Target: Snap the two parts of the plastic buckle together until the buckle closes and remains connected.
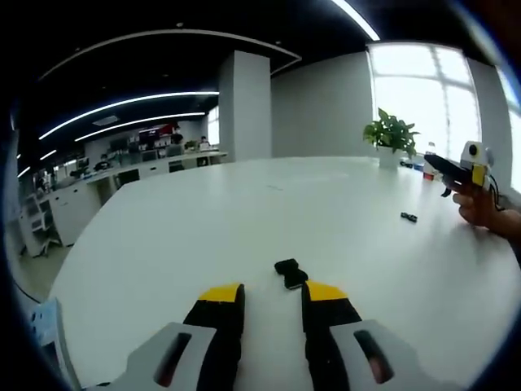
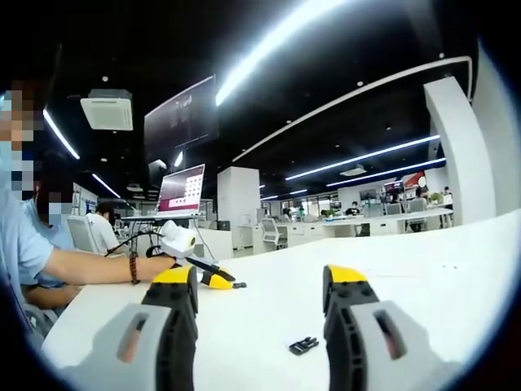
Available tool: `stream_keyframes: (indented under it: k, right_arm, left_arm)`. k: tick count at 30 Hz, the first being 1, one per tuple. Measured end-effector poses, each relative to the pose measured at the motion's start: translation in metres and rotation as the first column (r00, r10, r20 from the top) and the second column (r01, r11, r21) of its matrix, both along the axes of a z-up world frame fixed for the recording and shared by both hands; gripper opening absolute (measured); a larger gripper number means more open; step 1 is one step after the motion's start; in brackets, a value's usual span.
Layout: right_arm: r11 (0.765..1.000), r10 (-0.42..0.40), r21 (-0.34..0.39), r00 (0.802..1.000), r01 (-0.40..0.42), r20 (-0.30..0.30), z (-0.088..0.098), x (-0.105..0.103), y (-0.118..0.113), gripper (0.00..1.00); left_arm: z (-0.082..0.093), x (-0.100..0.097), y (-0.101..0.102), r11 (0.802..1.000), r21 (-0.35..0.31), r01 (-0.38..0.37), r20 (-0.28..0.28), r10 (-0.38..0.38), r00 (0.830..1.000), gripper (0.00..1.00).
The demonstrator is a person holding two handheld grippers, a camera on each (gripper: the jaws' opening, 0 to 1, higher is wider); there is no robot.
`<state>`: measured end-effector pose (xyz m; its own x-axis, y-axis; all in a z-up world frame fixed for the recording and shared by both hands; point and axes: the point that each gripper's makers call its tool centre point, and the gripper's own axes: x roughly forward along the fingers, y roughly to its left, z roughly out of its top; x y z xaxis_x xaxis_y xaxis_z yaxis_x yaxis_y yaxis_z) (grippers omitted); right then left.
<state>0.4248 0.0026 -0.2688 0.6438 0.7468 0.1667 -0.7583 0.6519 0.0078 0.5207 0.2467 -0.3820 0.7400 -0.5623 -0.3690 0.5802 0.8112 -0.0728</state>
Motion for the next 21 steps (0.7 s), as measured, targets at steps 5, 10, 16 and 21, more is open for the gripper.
stream_keyframes:
  k: [5, 10, 16, 21]
  right_arm:
    - [1.0, 0.002, 0.005, 1.0, -0.002, 0.004, 0.002, -0.001, 0.0, 0.63]
    - [1.0, 0.005, 0.009, 1.0, -0.005, -0.007, -0.002, 0.0, 0.0, 0.64]
    - [1.0, 0.008, -0.016, 1.0, -0.008, 0.0, -0.004, -0.001, 0.003, 0.64]
    - [1.0, 0.008, -0.018, 1.0, -0.008, -0.002, -0.005, -0.001, 0.003, 0.63]
  left_arm:
    - [0.005, -0.005, -0.004, 0.997, -0.072, 0.017, -0.02, -0.018, 1.0, 0.29]
    - [0.004, -0.004, -0.014, 0.997, -0.074, 0.02, -0.026, -0.022, 0.999, 0.34]
    - [-0.002, 0.001, -0.018, 1.0, -0.016, 0.014, -0.033, -0.014, 0.999, 0.35]
    - [-0.003, 0.006, -0.015, 0.999, 0.024, 0.022, -0.011, -0.021, 1.0, 0.34]
